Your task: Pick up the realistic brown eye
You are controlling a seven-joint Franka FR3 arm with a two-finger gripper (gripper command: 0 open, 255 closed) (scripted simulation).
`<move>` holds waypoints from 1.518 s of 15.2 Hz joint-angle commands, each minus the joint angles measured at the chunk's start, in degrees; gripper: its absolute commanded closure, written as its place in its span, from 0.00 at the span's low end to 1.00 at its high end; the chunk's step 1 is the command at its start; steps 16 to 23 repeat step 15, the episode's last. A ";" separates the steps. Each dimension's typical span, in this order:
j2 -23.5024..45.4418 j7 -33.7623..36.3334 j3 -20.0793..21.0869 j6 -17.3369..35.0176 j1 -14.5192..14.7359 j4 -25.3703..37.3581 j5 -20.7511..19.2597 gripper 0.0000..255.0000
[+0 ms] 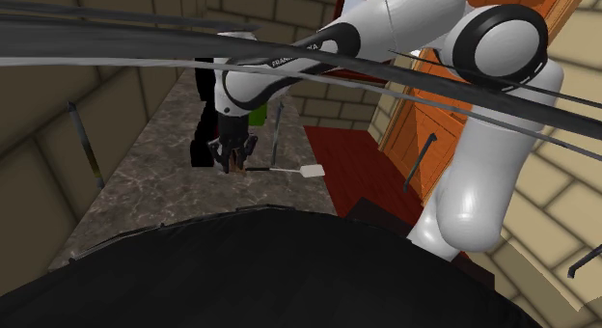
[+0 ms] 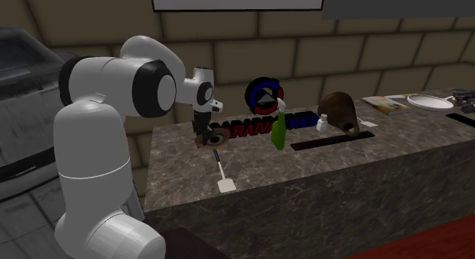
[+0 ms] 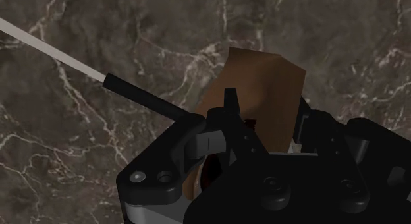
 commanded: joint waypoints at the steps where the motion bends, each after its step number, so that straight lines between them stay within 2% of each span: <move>1: -0.70 -0.02 0.02 -1.20 -0.04 0.55 0.12 1.00; 13: -3.91 0.11 0.06 -9.79 -0.24 5.99 0.60 1.00; 23: -3.94 0.11 0.06 -9.90 -0.24 6.07 0.60 1.00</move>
